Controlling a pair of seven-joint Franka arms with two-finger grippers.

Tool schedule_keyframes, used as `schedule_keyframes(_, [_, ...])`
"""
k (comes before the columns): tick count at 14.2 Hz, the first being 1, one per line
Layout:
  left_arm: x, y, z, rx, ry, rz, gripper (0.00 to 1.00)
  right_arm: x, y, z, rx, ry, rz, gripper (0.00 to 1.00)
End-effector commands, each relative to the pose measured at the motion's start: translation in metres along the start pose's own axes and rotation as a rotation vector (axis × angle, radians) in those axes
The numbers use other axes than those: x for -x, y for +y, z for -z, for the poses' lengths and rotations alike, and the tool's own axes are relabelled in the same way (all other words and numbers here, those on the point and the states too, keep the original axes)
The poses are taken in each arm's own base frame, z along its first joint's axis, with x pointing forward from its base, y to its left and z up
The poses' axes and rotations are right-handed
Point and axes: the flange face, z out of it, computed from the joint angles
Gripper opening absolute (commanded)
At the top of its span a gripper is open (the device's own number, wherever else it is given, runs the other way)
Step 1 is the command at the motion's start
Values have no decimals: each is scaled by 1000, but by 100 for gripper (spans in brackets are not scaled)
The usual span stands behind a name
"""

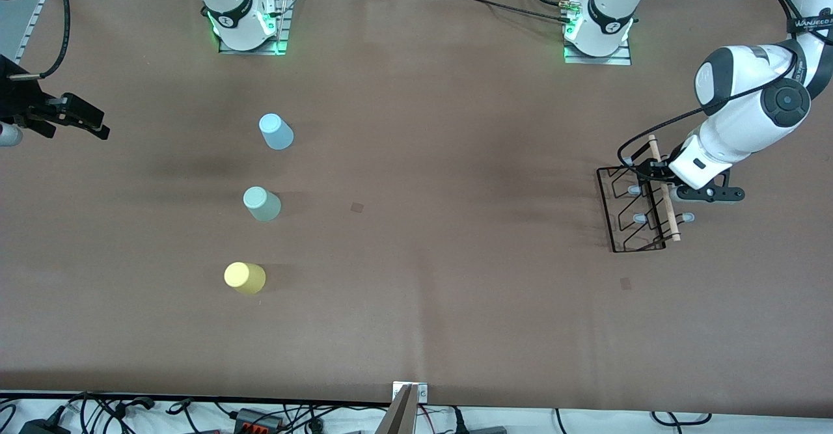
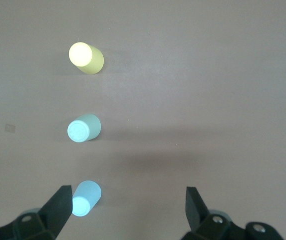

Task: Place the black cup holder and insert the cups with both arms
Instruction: 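Lower and close the left gripper on the holder's wooden dowel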

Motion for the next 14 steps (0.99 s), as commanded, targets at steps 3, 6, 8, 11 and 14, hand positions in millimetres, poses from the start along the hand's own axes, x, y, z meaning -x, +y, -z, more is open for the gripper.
schedule_keyframes(3, [10,-2,-5,4,-2,-10,46,4,-2,6,10,3,8,100])
schedule_keyframes(6, [8,-4,-3,4,-1,-5,8,4,-3,5,10,0,9,100])
schedule_keyframes(8, [5,2,6,3,4,-14,1,4,-3,4,10,-3,12,100])
schedule_keyframes(11, [-19,63,67,4,-36,-114,1,3,-3,4,10,-2,9,100])
schedule_keyframes(14, [-51,153,115,44,-72,-167,1,3,0,3,10,-5,2,100])
